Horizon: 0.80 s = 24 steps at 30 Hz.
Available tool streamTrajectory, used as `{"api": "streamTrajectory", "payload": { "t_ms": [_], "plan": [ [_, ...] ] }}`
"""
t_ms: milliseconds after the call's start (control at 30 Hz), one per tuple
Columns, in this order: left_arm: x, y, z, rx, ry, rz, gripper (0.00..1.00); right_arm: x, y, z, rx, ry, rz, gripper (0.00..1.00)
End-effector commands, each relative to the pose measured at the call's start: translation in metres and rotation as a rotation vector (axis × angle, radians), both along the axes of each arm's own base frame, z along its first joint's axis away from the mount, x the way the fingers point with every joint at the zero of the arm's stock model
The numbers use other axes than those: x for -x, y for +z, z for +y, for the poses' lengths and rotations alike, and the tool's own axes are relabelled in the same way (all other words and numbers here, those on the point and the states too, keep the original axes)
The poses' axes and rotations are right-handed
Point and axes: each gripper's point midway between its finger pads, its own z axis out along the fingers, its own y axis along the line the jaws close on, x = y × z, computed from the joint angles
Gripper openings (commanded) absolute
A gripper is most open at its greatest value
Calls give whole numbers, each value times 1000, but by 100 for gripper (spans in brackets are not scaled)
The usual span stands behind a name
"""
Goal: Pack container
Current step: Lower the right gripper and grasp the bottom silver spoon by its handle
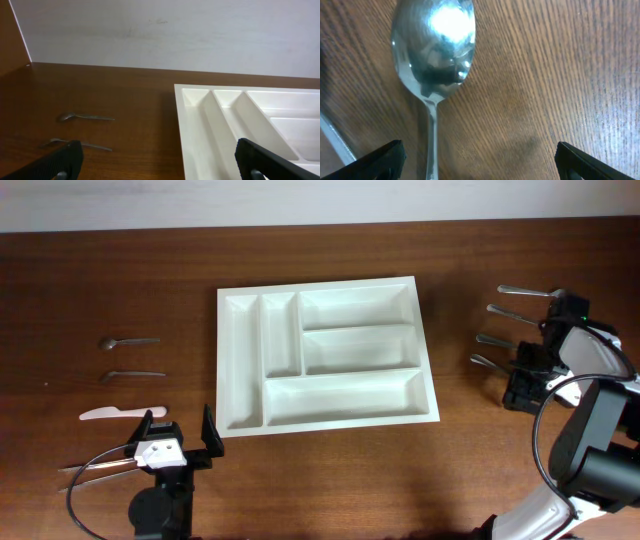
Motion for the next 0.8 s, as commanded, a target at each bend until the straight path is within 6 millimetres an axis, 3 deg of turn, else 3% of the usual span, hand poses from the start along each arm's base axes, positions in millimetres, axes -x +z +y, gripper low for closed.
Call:
{"api": "streamTrajectory", "payload": {
  "t_ms": [0, 333, 700, 767],
  "plan": [
    [0, -1, -4, -11, -20, -1, 99, 2, -2, -5, 15, -12, 22, 98],
    [0, -1, -4, -11, -20, -1, 99, 11, -28, -7, 16, 68, 106, 99],
    [0, -1, -4, -11, -20, -1, 99, 0, -32, -11, 31, 107, 67, 99],
    [0, -1, -4, -11, -20, -1, 99, 1, -32, -10, 29, 107, 72, 88]
  ]
}}
